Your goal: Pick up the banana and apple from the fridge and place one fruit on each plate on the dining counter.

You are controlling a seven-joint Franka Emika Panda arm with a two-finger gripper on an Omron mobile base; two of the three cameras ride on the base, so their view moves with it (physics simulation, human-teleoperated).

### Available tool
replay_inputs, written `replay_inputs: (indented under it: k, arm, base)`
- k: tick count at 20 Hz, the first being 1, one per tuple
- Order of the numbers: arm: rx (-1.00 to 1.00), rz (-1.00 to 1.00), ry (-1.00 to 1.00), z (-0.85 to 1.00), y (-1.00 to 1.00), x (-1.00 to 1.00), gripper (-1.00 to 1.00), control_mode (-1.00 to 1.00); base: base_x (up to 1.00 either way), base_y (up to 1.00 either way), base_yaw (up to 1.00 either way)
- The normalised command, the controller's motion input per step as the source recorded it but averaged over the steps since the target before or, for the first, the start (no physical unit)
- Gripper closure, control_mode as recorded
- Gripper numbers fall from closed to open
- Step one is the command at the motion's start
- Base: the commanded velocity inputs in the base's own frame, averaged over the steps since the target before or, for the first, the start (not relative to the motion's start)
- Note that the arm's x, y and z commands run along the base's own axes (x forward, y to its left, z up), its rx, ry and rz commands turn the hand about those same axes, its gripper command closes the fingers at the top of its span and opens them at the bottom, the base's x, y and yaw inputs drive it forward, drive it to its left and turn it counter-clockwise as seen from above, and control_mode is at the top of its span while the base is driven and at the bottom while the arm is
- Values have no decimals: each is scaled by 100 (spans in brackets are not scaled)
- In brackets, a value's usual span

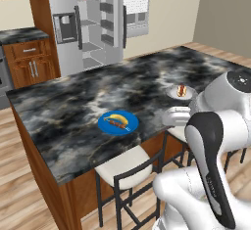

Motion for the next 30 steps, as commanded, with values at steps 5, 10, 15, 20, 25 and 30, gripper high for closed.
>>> replay_inputs:
  k: [5, 10, 15, 20, 25, 30]
  arm:
    - [-3, 0, 3, 11, -12, 2, -100, -100]
    - [0, 0, 0, 0, 0, -2, -100, -100]
    - [0, 0, -12, 0, 0, -35, -100, -100]
    - [0, 0, -5, 0, 0, -9, -100, 100]
    - [0, 0, 0, 0, 0, 0, -100, 100]
    - [0, 0, 0, 0, 0, 0, -100, 100]
  base:
    - [0, 0, 0]
    - [0, 0, 0]
    - [0, 0, 0]
    - [-40, 23, 0]
    - [-49, 93, 0]
    - [-21, 100, 1]
